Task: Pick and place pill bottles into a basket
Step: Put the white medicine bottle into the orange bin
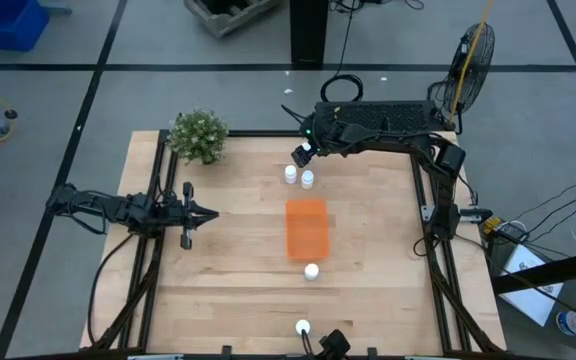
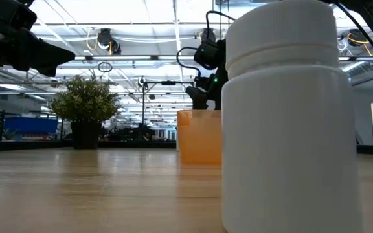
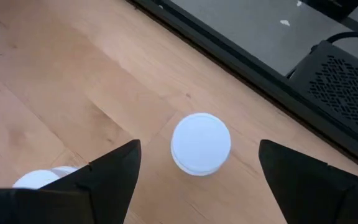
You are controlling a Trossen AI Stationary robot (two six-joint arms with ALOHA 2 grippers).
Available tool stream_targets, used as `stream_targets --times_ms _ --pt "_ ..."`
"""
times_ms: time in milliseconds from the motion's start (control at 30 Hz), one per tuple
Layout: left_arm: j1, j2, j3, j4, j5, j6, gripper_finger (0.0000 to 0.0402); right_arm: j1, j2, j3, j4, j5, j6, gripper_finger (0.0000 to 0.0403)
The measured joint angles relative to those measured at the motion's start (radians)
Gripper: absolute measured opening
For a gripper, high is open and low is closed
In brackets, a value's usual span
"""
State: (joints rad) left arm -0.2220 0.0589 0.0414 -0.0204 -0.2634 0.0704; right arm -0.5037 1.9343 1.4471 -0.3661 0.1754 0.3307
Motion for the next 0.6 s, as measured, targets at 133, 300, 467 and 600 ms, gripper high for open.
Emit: stream_targets --times_ms 133,300,467,600 --pt "0.000 0.000 0.000 0.000 0.000 0.000 0.0031 0.000 0.000 -0.009 0.007 -0.024 0.013 0.0320" --pt "0.000 0.000 0.001 0.001 0.000 0.000 0.0031 0.000 0.000 -0.038 0.042 -0.023 0.017 0.0320" --pt "0.000 0.000 0.001 0.001 0.000 0.000 0.0031 -0.001 0.007 -0.049 0.073 -0.023 0.022 0.0320" --pt "0.000 0.000 0.002 0.001 0.000 0.000 0.0031 -0.004 0.040 -0.050 0.096 -0.050 0.021 0.0320"
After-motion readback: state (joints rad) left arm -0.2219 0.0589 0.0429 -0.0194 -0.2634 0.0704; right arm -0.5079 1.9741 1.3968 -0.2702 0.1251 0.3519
